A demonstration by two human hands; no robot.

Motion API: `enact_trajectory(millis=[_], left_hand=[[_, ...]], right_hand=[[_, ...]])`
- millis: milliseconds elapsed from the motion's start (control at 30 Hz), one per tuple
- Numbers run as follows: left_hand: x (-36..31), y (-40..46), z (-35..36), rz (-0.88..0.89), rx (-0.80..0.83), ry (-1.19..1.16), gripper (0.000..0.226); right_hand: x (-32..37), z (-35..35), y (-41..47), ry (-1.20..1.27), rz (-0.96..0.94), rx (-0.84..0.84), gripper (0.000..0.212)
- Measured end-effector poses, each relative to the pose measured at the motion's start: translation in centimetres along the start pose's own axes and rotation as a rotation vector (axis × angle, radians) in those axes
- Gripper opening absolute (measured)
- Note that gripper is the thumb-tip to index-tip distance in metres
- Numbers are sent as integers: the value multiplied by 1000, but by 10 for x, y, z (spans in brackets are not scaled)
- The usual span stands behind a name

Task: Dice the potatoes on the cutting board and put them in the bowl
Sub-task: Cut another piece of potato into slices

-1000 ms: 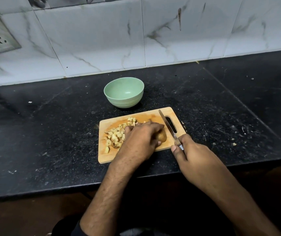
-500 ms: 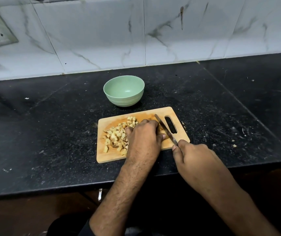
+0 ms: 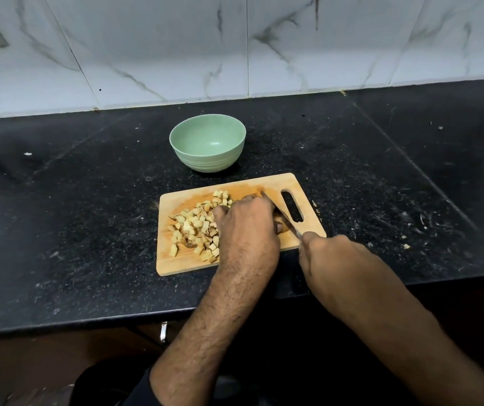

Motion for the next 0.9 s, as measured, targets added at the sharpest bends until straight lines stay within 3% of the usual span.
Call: enact_trajectory(millis=[300,567,900], left_hand=[[2,-6,0,-4,-39,-46,17],[4,-11,5,-9,-19,-49,33],[6,-11,2,-5,13,-56,33]], right_hand=[[-2,11,14,-9,-18,72,29],[-26,10,-24,28,-27,113,26],[-40,6,-52,84,32,52,27]])
Point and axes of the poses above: each hand's wrist, its own y-axis towards the middle knuckle, its own z-axis out of the palm, x = y × z, the point moved 6 cm from there along y, towards the middle knuckle, and after that the axes turned 11 degrees about z, right-handed, at the moved point
